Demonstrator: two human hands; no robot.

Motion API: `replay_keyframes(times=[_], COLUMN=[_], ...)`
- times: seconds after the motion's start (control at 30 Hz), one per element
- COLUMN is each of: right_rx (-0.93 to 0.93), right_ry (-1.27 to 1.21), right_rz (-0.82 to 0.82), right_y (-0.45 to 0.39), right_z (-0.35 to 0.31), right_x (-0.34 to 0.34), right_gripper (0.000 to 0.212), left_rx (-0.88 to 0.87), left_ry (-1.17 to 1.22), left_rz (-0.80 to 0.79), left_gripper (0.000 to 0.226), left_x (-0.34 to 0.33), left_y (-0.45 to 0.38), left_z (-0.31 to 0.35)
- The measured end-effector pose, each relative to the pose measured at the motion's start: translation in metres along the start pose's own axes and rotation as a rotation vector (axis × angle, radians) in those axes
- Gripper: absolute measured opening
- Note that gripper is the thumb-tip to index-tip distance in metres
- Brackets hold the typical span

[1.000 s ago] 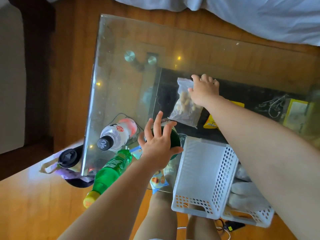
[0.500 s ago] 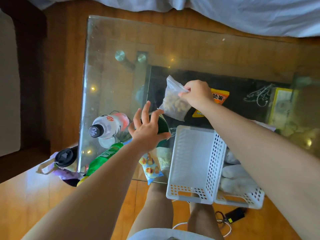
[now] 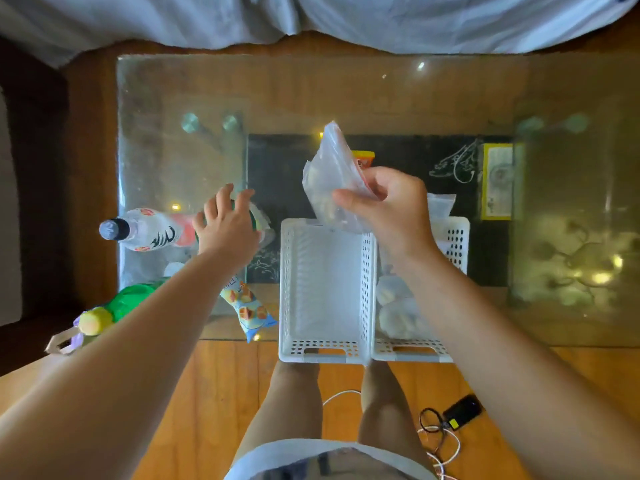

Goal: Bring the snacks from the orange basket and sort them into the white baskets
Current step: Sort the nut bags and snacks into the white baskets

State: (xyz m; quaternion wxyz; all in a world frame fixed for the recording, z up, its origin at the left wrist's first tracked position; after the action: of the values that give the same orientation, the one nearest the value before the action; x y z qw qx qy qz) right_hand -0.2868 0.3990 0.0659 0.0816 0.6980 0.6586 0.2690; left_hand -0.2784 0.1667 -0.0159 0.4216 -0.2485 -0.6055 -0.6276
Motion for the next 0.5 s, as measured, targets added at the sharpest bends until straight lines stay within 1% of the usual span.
replay_keyframes(times=[0.07,0.23,0.37,0.5], right_rx=[0.009,-0.014,0.002,-0.013], right_ry=[-0.055,-0.118,-0.125,-0.059], right_rz=[0.028,0.110,0.226,0.318], right_y=[0.025,0.084,0.119,0.137], right_z=[0.001,0.027,0.059,0.107], right_x=[0.032,0.114,0.173,0.210], right_gripper=[0.011,0.010,0.012,0.011], left_rx=[-0.055,-0.279,-0.441,-0.545], left_ry=[0.027,0.053,0.039,-0.052], left_rz=[0.031,0.054,0.018,-0.048], left_gripper=[0.068,0.062,0.056,0.053], left_x=[-0.001,-0.023,-0.058,-0.097], left_y=[0.020,0.082,0.119,0.135], left_z=[0.035,0.137,0.206,0.248])
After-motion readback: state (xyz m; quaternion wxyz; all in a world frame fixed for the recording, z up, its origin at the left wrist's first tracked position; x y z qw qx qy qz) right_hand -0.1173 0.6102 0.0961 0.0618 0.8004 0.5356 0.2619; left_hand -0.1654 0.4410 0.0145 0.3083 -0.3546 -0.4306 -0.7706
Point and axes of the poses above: each hand's wrist, its own y-axis away from the middle knuckle, its own x-axis out of the back of the hand, z = x × y, the point moved 9 cm from there along -y, towards the middle knuckle, and after that the axes turned 3 degrees about -x, right-handed, at the moved point
